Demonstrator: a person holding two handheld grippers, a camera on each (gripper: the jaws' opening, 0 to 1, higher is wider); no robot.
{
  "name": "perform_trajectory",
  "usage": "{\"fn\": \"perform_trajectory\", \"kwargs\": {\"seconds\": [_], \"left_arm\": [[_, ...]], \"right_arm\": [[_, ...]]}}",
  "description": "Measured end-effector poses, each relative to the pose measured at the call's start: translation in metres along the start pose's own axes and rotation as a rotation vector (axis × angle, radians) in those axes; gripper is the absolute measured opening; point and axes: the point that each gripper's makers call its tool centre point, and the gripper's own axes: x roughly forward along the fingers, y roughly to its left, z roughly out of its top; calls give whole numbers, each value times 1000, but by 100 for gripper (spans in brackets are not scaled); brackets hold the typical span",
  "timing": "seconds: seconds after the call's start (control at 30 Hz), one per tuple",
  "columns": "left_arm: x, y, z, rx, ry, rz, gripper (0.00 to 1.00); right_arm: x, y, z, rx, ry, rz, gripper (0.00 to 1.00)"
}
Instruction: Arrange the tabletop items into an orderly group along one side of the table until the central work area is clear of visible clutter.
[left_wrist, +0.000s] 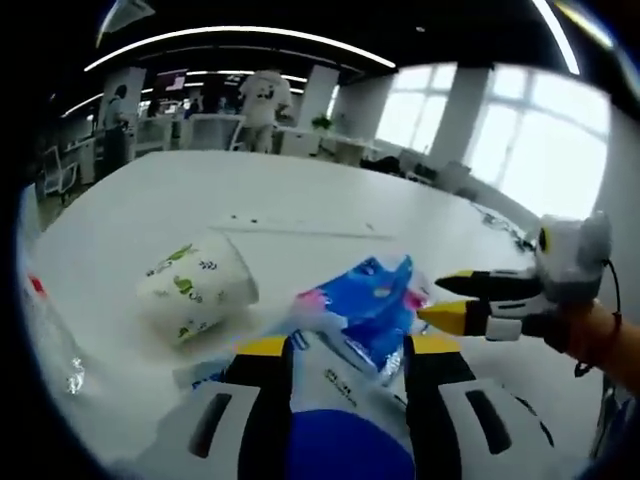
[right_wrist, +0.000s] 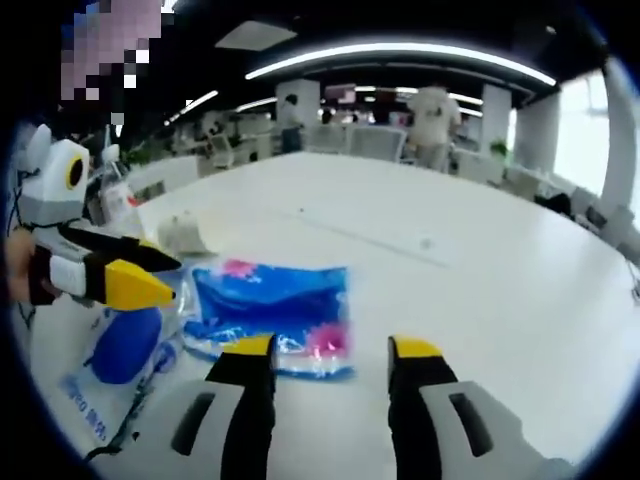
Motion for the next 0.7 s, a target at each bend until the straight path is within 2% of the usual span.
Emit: {"fn": "perform_trajectory", "kwargs": {"seconds": [0.1, 0.17, 0.23, 0.33, 0.53, 0.63, 0.7], "left_arm": [[4, -1, -4, 0, 0, 6, 36], [8, -1, -10, -1, 24, 11, 31], [12, 1, -16, 40, 59, 24, 27], [13, 2, -15, 53, 47, 32, 24], [15, 3, -13, 22, 33, 13, 16], [14, 3, -12, 30, 30, 17, 11], [15, 0, -13, 31, 41, 2, 7]], "right_arm": [[2, -3, -3, 11, 6, -16, 34], [3, -6, -5, 31, 7, -23, 29], [4, -8, -6, 40, 9, -35, 26], [4, -9, -6, 35, 7, -45, 20], [3, -10, -6, 18, 14, -55, 10], [2, -9, -8, 3, 22, -54, 2], [2, -7, -9, -8, 26, -50, 1]]}}
